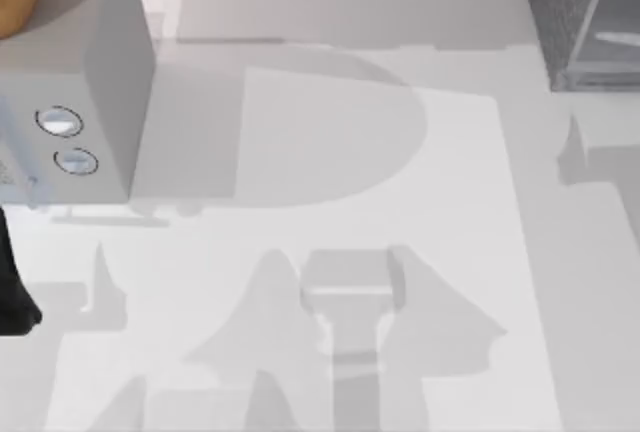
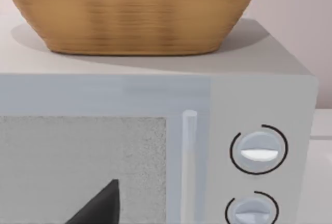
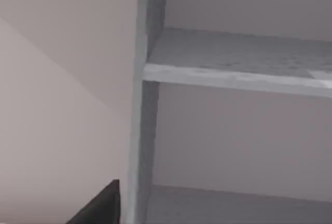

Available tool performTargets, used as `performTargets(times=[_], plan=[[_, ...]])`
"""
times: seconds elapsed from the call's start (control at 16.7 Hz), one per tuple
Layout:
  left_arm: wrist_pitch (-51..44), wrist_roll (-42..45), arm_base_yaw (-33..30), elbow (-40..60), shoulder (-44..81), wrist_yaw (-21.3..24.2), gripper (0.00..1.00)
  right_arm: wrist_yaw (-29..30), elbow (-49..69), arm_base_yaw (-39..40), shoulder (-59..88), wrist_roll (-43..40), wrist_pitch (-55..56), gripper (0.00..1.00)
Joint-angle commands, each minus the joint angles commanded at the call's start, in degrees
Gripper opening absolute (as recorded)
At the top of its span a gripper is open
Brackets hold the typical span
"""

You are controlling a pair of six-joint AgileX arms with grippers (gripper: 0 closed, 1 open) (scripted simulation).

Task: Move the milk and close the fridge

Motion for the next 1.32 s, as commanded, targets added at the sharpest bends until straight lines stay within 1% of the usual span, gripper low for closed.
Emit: performTargets(times=[0.12,0.3,0.54,0.78,1.14,1.32], plan=[[0.0,0.0,0.0,0.0,0.0,0.0,1.00,1.3,-6.0,0.2,-15.0,0.3,-4.7,1.00],[0.0,0.0,0.0,0.0,0.0,0.0,1.00,3.6,-16.2,0.8,-33.0,1.2,-12.9,1.00],[0.0,0.0,0.0,0.0,0.0,0.0,1.00,6.0,-27.4,2.4,-48.8,2.7,-22.6,1.00],[0.0,0.0,0.0,0.0,0.0,0.0,1.00,6.6,-32.2,3.9,-54.9,3.3,-27.1,1.00],[0.0,0.0,0.0,0.0,0.0,0.0,1.00,6.6,-32.1,3.7,-54.8,3.3,-27.1,1.00],[0.0,0.0,0.0,0.0,0.0,0.0,1.00,6.8,-29.9,3.5,-57.4,3.3,-30.8,1.00]])
